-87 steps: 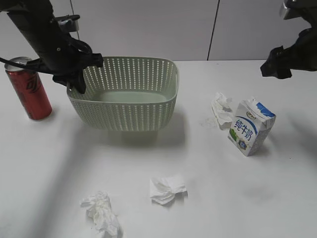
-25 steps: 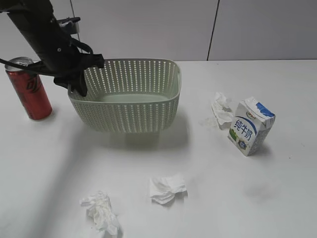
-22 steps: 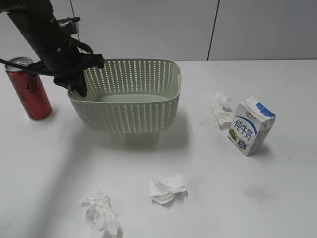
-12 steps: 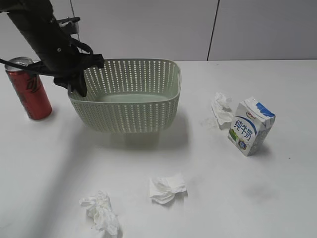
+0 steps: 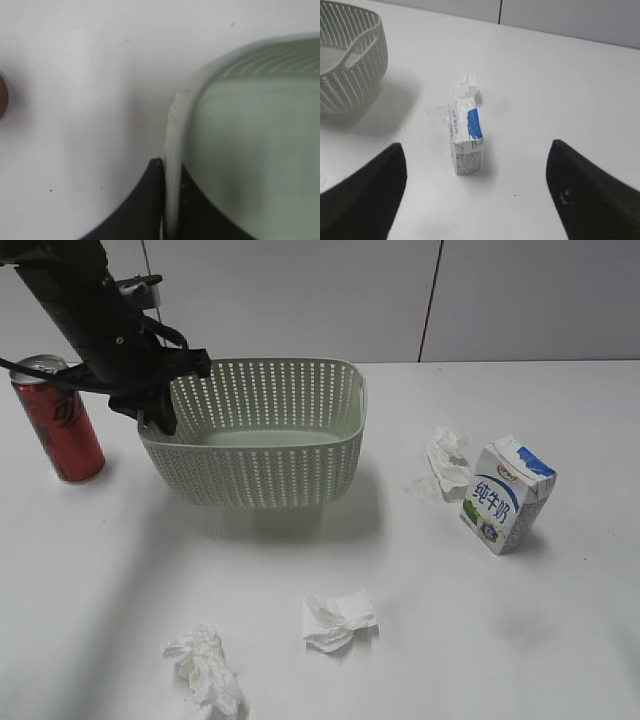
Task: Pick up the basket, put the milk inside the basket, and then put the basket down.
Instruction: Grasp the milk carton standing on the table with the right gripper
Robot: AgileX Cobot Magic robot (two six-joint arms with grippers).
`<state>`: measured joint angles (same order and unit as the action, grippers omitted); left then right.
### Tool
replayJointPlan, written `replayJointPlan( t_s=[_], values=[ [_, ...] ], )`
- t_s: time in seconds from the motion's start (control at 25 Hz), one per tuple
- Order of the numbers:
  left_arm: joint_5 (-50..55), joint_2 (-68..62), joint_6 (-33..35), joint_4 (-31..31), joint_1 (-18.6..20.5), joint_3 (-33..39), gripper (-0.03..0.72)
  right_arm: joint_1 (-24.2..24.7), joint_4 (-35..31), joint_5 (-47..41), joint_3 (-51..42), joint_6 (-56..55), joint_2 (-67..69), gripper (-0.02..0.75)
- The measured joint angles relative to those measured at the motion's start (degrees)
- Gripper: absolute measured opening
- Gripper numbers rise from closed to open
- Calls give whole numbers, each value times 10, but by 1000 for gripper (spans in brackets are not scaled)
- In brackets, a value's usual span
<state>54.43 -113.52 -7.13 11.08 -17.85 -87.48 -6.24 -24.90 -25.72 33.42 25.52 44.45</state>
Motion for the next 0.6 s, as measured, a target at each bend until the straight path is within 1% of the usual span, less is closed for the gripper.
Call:
replayJointPlan(
  t_s=[0.32,0.44,0.52,0.6],
  values=[
    [0,0,0,0,0,0,0,-4,-17,-19,114,26,232,667],
    [-1,0,0,-2,0,0,0,-30,-12,-21,139,32,291,667],
    [-1,0,0,-2,0,0,0,-55,6,-18,147,36,326,667],
    [-1,0,0,-2,0,0,0,-67,20,-11,148,38,354,667]
  ],
)
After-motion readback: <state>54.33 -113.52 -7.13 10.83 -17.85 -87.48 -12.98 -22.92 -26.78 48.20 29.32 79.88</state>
